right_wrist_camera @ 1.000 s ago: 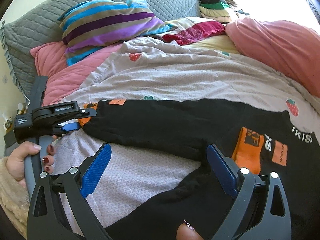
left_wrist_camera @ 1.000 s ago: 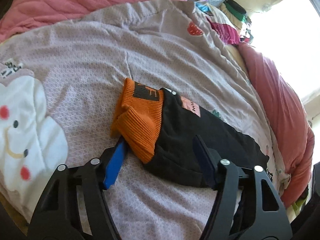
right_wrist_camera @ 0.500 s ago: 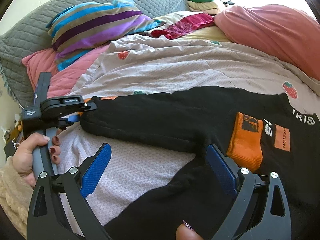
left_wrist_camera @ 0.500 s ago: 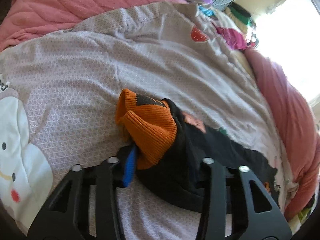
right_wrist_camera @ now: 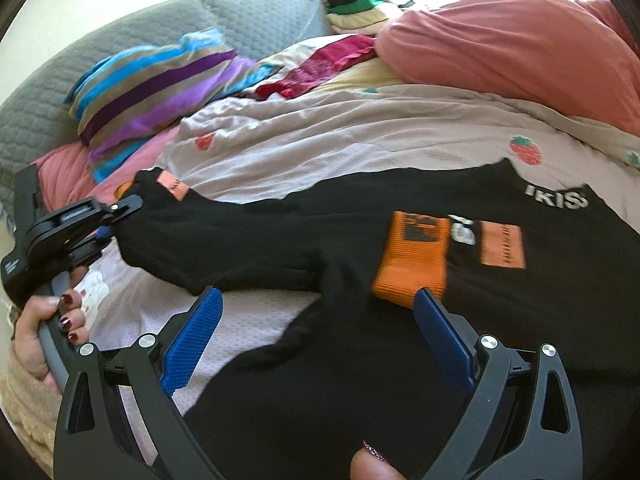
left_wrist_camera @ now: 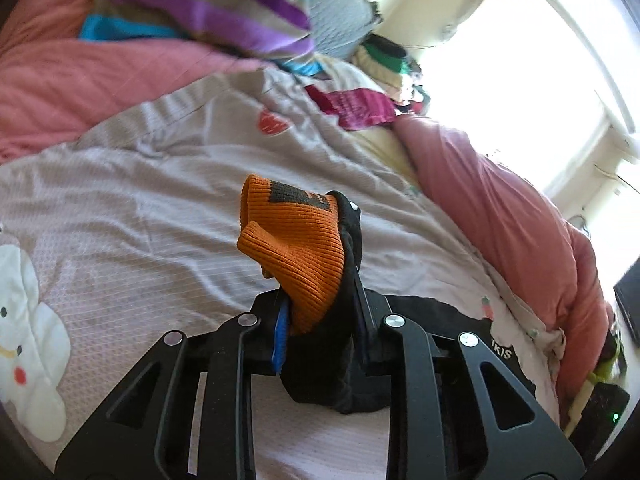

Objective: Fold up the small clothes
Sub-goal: 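Lift the second sock with the left tool and lower it onto the shirt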

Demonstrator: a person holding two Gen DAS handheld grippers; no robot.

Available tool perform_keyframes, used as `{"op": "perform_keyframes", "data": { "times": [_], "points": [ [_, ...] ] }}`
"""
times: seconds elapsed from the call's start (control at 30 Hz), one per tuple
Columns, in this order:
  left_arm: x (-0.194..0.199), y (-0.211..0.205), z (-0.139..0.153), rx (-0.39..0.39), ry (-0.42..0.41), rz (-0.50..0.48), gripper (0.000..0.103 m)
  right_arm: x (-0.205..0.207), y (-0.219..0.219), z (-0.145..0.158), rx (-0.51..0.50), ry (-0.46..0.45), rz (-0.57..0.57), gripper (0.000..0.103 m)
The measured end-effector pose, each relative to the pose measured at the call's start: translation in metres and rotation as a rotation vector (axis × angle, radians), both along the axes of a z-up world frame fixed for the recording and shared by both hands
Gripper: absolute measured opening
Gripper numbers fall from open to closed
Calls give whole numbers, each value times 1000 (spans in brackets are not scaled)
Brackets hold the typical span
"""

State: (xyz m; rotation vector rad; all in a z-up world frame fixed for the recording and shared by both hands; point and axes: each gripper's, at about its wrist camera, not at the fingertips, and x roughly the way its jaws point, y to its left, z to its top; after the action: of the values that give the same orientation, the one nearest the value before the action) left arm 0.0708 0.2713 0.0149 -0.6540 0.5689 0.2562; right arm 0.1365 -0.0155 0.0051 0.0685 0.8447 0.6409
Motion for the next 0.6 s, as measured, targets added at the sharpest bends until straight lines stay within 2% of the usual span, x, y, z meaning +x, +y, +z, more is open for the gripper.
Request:
{"op": "perform_keyframes", "data": {
  "times": [0.2, 0.33, 0.6],
  "points": [
    [6, -23, 17, 21, -50, -55, 17, 1, -28, 4, 25, 4, -59, 95],
    [16, -42, 27, 4, -80, -114, 17, 2, -46, 7, 28, 5, -104, 95],
    [43, -92, 46, 25, -103, -238, 18, 5, -83, 7, 39, 28, -192, 95]
  ]
}}
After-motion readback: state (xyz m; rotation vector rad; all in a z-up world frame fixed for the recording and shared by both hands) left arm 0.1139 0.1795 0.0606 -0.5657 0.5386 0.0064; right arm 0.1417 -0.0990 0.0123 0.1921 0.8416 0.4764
